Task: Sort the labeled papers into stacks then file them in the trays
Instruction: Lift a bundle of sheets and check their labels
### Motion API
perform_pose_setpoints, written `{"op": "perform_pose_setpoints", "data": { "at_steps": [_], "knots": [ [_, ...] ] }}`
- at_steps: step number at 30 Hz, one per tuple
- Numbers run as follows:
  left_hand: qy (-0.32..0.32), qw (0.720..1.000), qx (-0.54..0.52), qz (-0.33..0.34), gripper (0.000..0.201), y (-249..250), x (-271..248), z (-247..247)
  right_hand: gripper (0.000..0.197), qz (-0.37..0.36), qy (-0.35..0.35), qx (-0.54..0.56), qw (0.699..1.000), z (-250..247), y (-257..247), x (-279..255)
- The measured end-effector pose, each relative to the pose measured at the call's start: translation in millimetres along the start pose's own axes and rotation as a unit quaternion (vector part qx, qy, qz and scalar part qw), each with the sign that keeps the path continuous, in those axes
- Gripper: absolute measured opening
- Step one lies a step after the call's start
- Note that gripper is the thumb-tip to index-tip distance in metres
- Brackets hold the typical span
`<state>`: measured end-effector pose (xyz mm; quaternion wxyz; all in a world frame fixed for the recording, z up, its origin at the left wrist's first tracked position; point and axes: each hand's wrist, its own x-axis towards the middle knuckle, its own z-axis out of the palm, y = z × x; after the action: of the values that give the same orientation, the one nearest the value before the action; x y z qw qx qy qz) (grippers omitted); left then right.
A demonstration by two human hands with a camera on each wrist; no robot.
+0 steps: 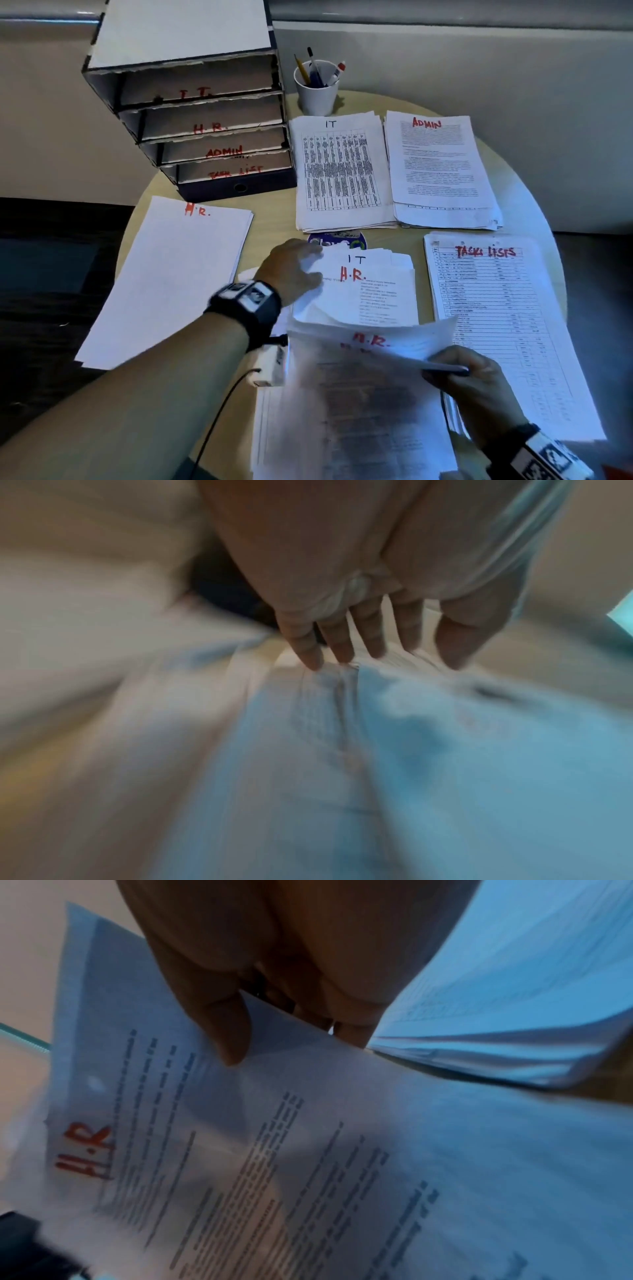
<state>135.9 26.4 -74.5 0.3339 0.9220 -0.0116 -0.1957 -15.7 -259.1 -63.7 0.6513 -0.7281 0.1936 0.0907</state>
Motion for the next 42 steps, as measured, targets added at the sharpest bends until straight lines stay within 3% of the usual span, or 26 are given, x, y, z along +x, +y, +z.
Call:
{"op": "perform_pose_setpoints", "data": {
  "at_steps": [2,6,8,10,12,14,16,18,20,22,26,33,38,40,42],
  "knots": [
    [-0.064,0.966,0.246,0.041,0.061,6.8,11.9,2.9,0.023,-0.001,-0.014,-0.008,1.0,-3.6,2.6,-1.3],
    [-0.054,0.952,0.3,0.016,0.058,7.7,17.8,11.2,0.023,-0.013,-0.005,-0.015,1.0,-8.0,4.5,-3.8],
    [-0.049,0.961,0.266,0.05,0.04,1.4,16.0,12.2,0.022,-0.016,0.003,0.012,1.0,-6.8,5.4,-3.9],
    [-0.039,0.985,0.132,0.102,0.02,-6.9,6.2,9.8,0.037,-0.006,-0.006,0.091,0.996,-5.1,8.6,-1.4],
    [-0.011,0.991,0.015,0.131,0.022,-13.7,-15.6,7.8,0.068,0.017,-0.009,0.166,0.986,-5.8,12.7,3.5],
    [0.03,0.987,-0.015,0.155,0.032,-15.1,-42.5,7.0,0.079,0.027,-0.005,0.176,0.984,-9.3,15.9,5.5],
    [0.058,0.985,-0.057,0.155,0.038,-15.6,-64.3,4.4,0.064,0.024,-0.01,0.153,0.988,-10.7,18.5,4.8],
    [0.087,0.983,-0.072,0.148,0.022,-18.4,-71.3,1.8,0.041,0.018,-0.01,0.122,0.992,-9.0,16.6,2.3],
    [0.114,0.98,-0.034,0.158,0.021,-17.6,-69.3,-4.2,0.063,0.001,-0.014,0.052,0.999,-9.2,15.3,2.1],
    [0.125,0.976,0.011,0.177,0.034,-16.3,-67.7,-10.5,0.049,-0.021,-0.001,0.013,1.0,-6.4,6.1,6.6],
    [0.136,0.967,0.037,0.213,0.033,-15.6,-63.9,-23.2,0.054,-0.056,-0.022,0.0,0.998,-0.6,-11.1,24.7],
    [0.103,0.964,0.061,0.236,0.017,-19.6,-59.2,-29.7,0.041,-0.066,-0.002,-0.068,0.995,13.2,-20.1,51.6],
    [0.064,0.963,0.03,0.26,0.02,-21.1,-56.4,-31.7,0.041,-0.088,0.006,-0.095,0.992,17.6,-24.6,62.2],
    [0.046,0.968,0.004,0.246,0.027,-20.9,-56.8,-32.1,0.03,-0.067,0.005,-0.09,0.994,15.2,-27.7,66.7],
    [0.0,0.981,-0.03,0.189,0.019,-25.0,-54.2,-34.1,0.025,-0.058,0.001,-0.079,0.995,10.8,-30.7,65.2]
  ]
}}
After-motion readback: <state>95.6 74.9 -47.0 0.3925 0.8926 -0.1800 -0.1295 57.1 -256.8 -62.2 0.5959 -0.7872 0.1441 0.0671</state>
